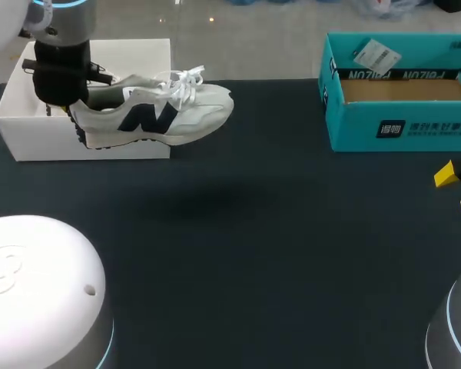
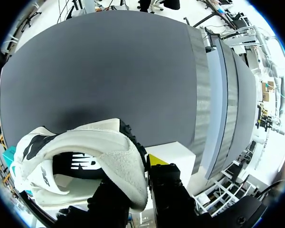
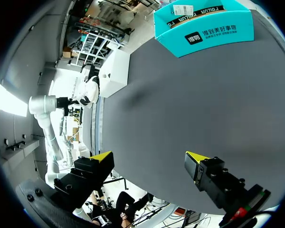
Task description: Take the shoe out of the shoebox, open the shoe tongue, remove and reinsert the insole, then place the shoe into the shoebox
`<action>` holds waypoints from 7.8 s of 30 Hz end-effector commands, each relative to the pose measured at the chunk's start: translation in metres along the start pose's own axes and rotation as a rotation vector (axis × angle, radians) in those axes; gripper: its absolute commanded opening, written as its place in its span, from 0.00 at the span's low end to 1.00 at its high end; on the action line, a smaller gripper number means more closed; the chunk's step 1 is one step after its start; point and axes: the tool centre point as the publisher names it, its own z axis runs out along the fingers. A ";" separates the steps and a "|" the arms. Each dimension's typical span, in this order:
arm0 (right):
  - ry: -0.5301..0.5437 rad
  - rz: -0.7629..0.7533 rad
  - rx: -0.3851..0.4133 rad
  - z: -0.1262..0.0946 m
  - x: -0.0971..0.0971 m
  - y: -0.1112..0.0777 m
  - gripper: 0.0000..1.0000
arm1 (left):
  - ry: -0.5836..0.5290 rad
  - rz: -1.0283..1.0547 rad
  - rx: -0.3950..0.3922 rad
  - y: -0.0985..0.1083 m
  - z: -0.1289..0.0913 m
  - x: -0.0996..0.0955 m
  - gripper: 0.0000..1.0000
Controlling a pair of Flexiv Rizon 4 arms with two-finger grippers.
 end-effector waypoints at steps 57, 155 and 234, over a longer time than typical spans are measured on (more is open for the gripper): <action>0.000 0.001 -0.003 0.001 0.000 -0.002 1.00 | -0.086 0.021 -0.025 -0.143 -0.012 -0.164 0.00; 0.000 0.001 -0.003 0.001 0.000 -0.002 1.00 | -1.065 -0.907 0.135 -0.163 0.057 -0.147 1.00; 0.000 0.001 -0.003 0.001 0.000 -0.002 1.00 | -0.961 -1.489 1.170 -0.186 0.085 -0.157 1.00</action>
